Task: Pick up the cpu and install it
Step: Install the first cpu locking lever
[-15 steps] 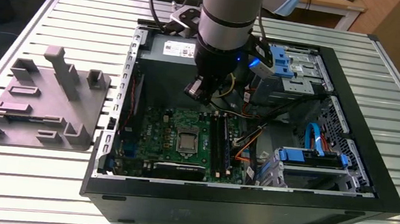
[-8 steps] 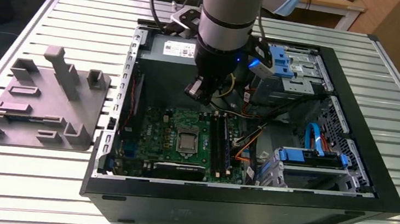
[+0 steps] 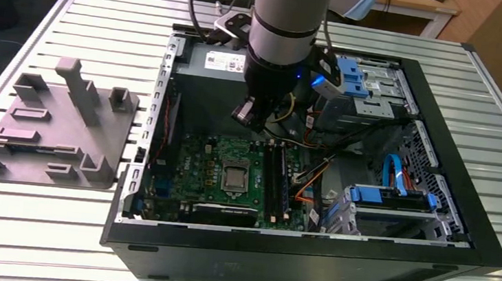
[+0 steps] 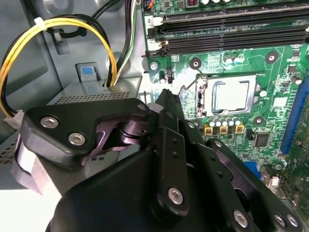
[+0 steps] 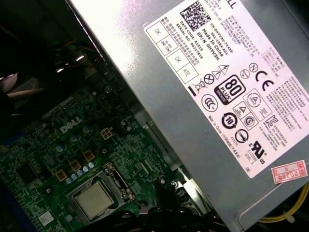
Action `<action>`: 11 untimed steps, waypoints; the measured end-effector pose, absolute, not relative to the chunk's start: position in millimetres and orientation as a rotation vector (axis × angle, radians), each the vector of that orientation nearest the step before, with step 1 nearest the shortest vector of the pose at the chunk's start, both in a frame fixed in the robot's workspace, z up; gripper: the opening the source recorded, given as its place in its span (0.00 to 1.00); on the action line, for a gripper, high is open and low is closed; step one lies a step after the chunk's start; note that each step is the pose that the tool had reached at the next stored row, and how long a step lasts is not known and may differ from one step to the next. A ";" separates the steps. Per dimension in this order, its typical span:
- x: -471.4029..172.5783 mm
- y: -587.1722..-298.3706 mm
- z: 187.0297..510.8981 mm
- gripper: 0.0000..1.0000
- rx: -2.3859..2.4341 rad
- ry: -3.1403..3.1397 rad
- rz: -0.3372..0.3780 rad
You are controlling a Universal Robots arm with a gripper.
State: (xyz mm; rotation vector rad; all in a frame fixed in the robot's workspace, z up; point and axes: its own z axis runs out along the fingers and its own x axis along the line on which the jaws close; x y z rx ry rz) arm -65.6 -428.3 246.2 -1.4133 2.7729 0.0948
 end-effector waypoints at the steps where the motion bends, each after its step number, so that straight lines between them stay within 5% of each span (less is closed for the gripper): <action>1: -65.6 -428.3 245.9 0.10 -1.413 2.773 0.095; 11: -65.7 -431.6 244.6 0.10 -1.415 2.776 0.085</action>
